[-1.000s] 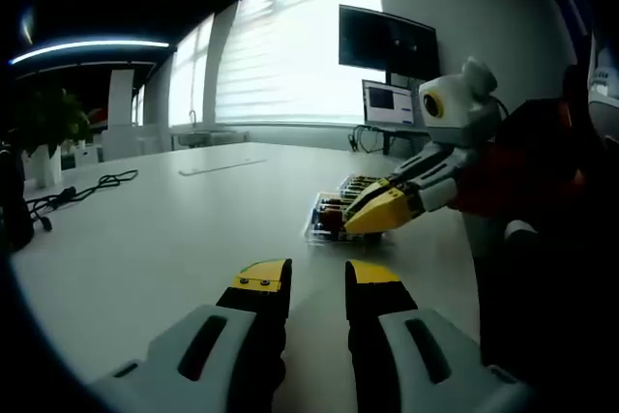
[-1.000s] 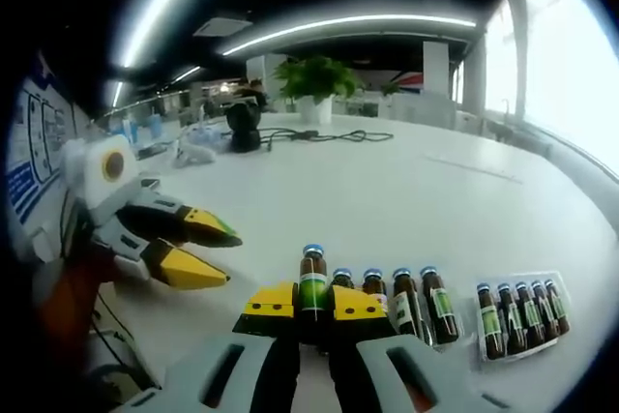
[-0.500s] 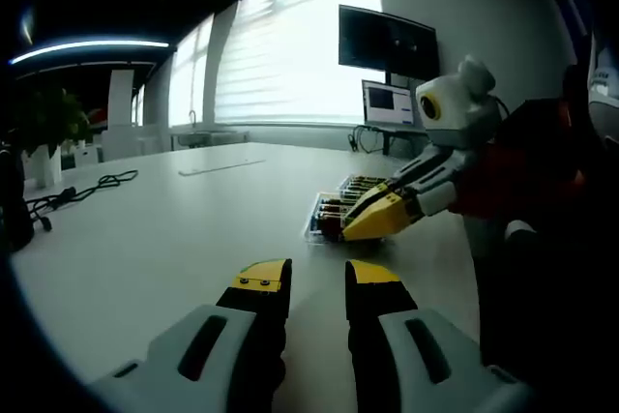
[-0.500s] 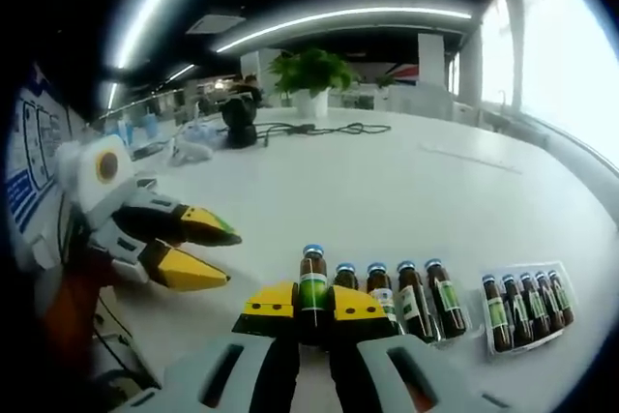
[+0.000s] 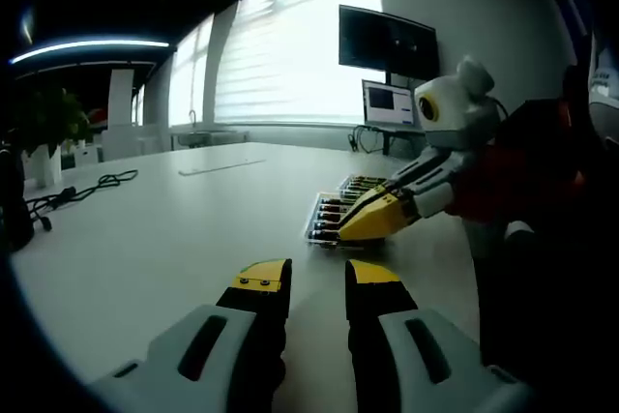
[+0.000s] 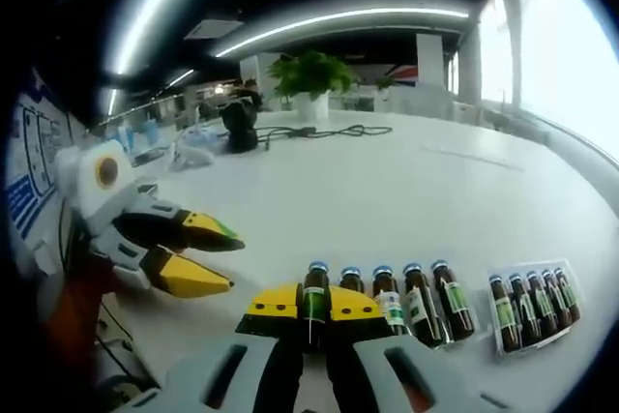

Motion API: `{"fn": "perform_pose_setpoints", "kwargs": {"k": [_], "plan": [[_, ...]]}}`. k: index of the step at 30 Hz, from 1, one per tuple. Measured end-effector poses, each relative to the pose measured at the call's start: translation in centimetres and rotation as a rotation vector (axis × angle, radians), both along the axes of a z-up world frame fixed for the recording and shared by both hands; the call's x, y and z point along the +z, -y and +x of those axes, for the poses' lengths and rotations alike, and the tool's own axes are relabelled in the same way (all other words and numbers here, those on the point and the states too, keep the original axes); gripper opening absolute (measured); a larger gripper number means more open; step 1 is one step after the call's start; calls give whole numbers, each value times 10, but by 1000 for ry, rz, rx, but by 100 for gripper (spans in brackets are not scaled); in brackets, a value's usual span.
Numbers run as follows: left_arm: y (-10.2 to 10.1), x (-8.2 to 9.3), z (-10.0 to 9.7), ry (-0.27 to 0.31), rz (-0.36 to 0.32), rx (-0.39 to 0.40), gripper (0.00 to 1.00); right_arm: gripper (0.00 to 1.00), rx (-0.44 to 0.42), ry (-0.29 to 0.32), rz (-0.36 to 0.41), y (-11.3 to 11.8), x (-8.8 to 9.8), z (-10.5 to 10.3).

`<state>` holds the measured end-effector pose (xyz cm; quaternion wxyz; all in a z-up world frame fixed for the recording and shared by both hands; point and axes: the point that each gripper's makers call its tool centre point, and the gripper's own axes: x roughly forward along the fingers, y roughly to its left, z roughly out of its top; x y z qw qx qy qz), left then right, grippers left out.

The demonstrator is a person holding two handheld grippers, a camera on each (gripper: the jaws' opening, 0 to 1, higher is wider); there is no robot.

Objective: Grip medicine bottles put into box

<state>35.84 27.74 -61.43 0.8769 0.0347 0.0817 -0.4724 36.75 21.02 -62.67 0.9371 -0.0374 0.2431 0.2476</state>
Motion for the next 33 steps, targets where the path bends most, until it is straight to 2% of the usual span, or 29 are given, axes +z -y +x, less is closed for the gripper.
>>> {"fn": "perform_pose_setpoints", "kwargs": {"k": [8, 15, 21, 33], "plan": [[0, 0, 0, 1, 0, 0, 16, 3, 19, 41, 3, 12, 15, 3], [0, 0, 0, 2, 0, 1, 16, 3, 105, 14, -11, 11, 13, -3], [0, -1, 0, 1, 4, 1, 16, 1, 170, 22, -42, 4, 10, -6], [0, 0, 0, 1, 4, 1, 16, 1, 200, -52, -72, 2, 2, -3]]}}
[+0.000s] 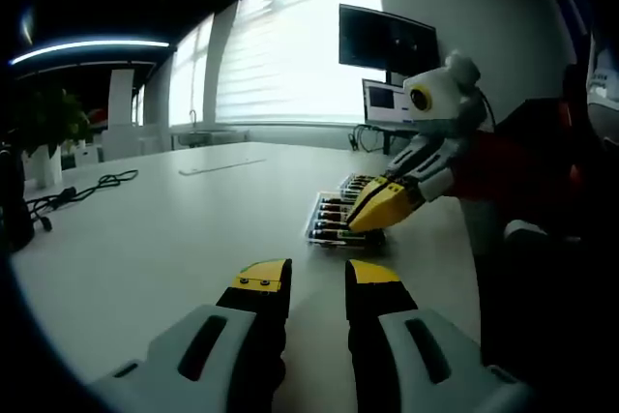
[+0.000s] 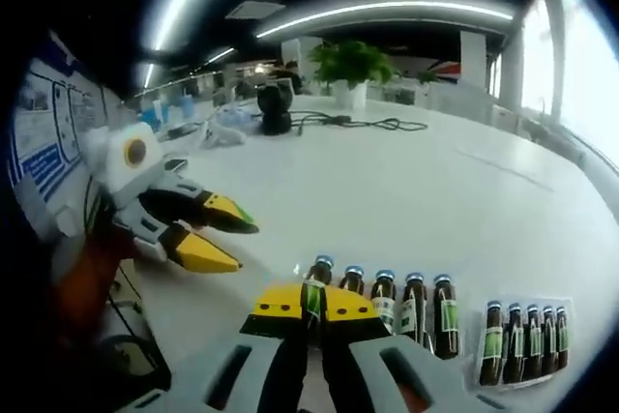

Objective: Grip medicine bottles put into box

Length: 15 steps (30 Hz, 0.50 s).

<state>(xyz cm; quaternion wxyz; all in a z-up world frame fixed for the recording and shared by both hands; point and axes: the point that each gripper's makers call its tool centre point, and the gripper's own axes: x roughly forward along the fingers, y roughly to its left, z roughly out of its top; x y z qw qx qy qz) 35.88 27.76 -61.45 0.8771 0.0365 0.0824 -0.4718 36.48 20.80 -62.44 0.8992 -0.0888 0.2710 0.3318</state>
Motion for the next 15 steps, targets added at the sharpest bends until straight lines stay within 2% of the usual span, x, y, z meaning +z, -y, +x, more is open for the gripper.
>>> {"fn": "perform_pose_setpoints", "kwargs": {"k": [7, 8, 15], "plan": [[0, 0, 0, 0, -1, -1, 16, 0, 2, -18, -4, -2, -4, -1], [0, 0, 0, 0, -1, -1, 16, 1, -1, -35, -20, -1, -8, -2], [0, 0, 0, 0, 0, -1, 16, 0, -21, -12, 13, 1, -10, -1]]}}
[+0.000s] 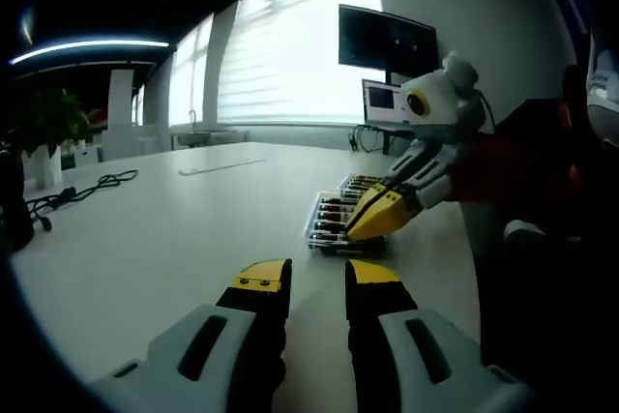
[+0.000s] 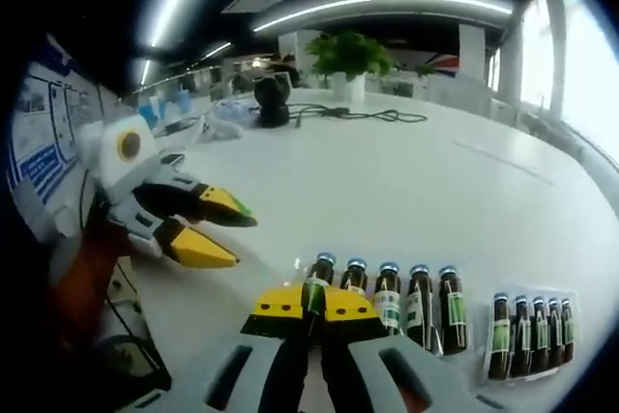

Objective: Grip medicine bottles put into box

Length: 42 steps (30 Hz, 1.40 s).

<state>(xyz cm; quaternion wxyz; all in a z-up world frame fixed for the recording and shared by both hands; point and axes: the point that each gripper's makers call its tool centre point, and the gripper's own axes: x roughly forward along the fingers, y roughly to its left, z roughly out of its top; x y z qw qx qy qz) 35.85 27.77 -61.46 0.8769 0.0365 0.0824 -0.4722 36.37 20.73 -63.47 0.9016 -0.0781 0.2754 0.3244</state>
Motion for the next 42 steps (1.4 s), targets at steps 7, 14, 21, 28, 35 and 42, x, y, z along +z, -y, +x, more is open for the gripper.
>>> {"fn": "perform_pose_setpoints", "kwargs": {"k": [7, 14, 21, 28, 35, 42], "plan": [[0, 0, 0, 1, 2, 0, 16, 0, -13, 17, 10, -1, 1, 0], [0, 0, 0, 1, 1, -1, 16, 0, -12, 26, 6, -1, 2, 0], [0, 1, -1, 2, -1, -2, 16, 0, -28, 25, 35, 0, 3, 2], [0, 0, 0, 2, 1, -2, 16, 0, -25, 63, 75, 2, 11, 1], [0, 1, 0, 0, -3, -2, 16, 2, -6, 75, 65, 4, 11, -1], [0, 2, 0, 1, -8, -3, 16, 2, 8, 101, 57, 11, 15, -2]]}}
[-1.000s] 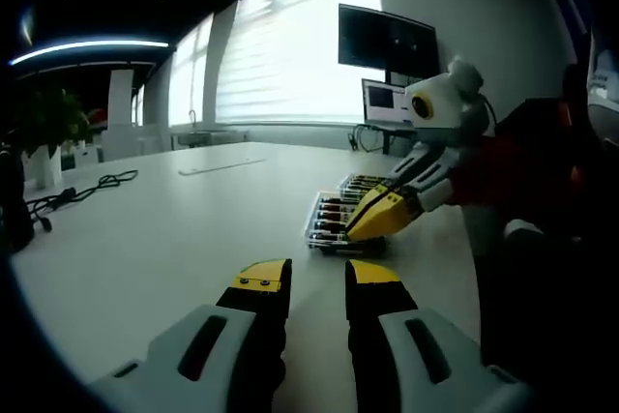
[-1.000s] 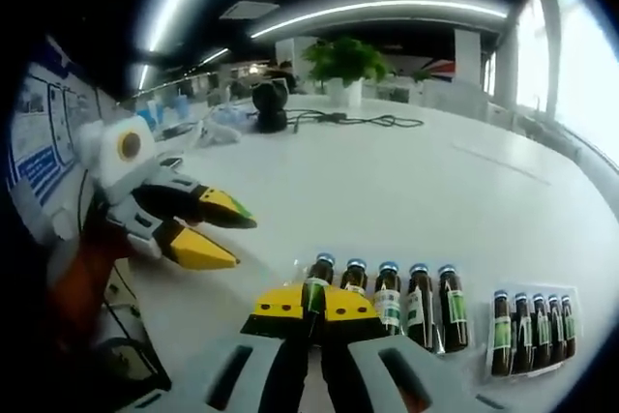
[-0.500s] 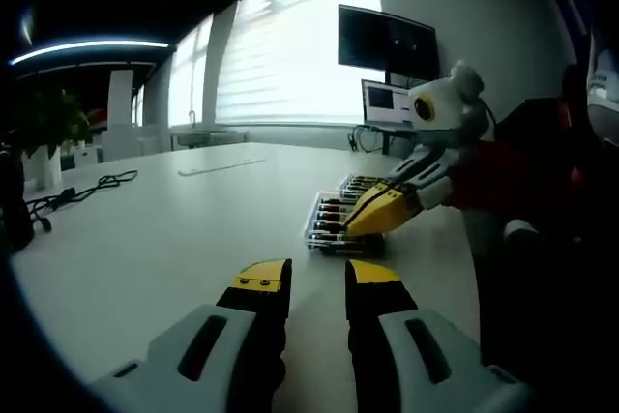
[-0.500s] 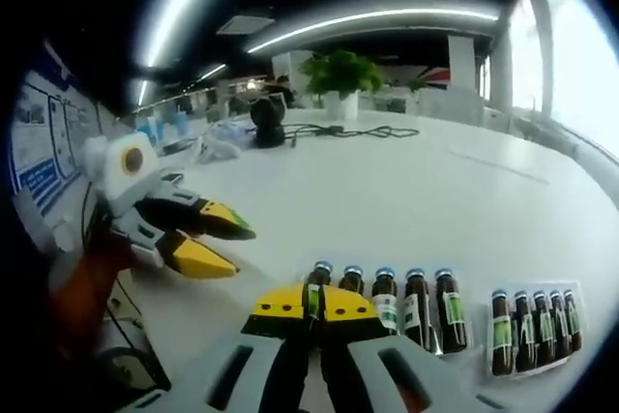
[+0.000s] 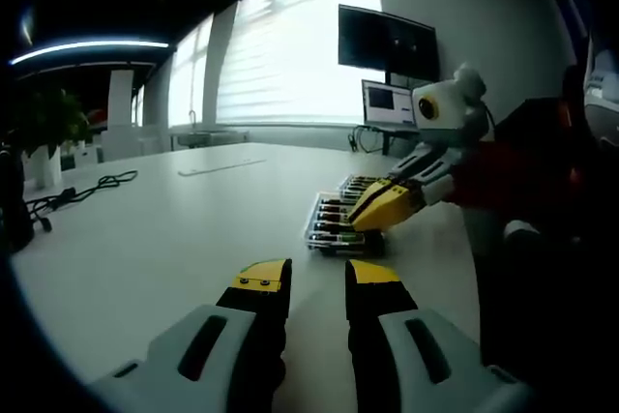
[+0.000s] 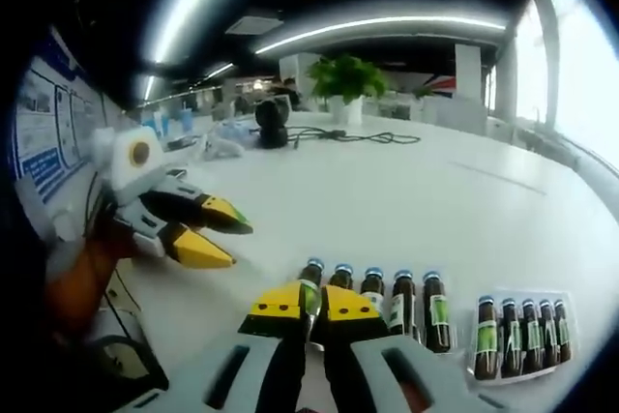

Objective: Grip medicine bottles put into box

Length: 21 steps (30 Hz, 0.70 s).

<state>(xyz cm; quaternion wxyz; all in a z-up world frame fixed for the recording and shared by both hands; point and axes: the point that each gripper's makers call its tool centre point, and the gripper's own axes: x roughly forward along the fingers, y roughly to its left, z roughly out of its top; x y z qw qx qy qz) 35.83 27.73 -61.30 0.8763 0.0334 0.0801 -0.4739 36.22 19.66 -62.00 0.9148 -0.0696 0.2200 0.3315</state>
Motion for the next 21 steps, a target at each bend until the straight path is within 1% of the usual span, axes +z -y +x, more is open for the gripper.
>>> {"fn": "perform_pose_setpoints", "kwargs": {"k": [9, 14, 21], "plan": [[0, 1, -1, 1, -5, -4, 16, 2, 20, 36, 8, 9, 8, -2], [1, 1, -1, 13, -2, -3, 16, 2, 42, 63, 17, 15, 12, -5], [2, 2, -1, 17, 0, -7, 16, 2, 37, 87, 26, 31, 16, -7]]}}
